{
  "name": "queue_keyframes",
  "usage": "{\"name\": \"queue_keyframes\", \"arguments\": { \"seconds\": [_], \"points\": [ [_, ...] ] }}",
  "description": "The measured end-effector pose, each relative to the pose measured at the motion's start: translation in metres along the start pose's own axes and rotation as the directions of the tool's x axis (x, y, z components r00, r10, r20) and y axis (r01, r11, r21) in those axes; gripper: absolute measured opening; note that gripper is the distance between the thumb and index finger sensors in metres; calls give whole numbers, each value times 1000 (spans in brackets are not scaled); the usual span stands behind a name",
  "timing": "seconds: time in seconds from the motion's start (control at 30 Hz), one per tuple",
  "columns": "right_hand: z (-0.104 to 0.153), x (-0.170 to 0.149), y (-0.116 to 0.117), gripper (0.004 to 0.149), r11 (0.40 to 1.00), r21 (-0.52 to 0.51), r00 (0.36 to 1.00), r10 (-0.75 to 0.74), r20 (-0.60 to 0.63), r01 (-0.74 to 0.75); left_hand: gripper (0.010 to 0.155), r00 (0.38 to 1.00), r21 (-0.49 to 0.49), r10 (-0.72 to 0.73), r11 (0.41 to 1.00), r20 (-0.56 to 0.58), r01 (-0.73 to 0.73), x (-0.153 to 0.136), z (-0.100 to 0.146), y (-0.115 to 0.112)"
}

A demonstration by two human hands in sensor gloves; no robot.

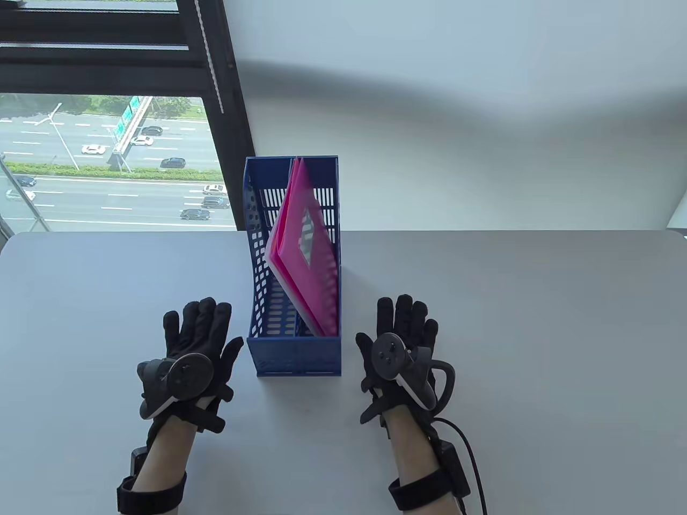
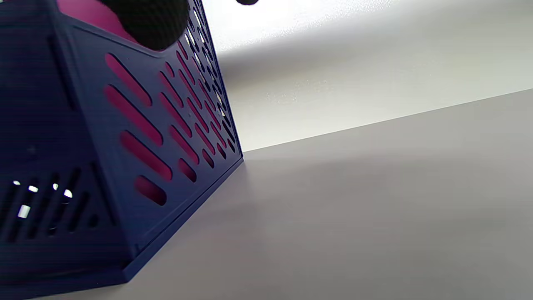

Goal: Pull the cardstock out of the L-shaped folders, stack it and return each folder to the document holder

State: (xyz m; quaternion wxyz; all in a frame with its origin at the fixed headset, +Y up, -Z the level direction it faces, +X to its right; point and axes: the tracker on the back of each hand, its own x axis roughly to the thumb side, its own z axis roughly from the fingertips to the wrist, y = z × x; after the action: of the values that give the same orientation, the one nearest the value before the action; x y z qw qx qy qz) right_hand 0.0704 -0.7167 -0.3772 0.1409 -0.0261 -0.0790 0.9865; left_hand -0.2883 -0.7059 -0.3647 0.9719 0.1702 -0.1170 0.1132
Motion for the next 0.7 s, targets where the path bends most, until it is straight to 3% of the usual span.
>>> {"name": "queue_keyframes", "arguments": {
  "seconds": [0.4, 0.57, 0.7],
  "points": [
    [0, -4, -9, 75, 999, -23, 1000, -23, -10, 23, 68, 1000, 14, 23, 1000, -6, -23, -2, -2, 0],
    [8, 3, -26, 67, 980, -194, 999, -52, 13, 53, 67, 1000, 12, 23, 1000, 2, -23, 1, -2, -1],
    [17, 25, -43, 68, 963, -263, 998, -40, 53, 53, 67, 1000, 2, 27, 1000, 8, -27, 2, -3, -3]
  ]
}}
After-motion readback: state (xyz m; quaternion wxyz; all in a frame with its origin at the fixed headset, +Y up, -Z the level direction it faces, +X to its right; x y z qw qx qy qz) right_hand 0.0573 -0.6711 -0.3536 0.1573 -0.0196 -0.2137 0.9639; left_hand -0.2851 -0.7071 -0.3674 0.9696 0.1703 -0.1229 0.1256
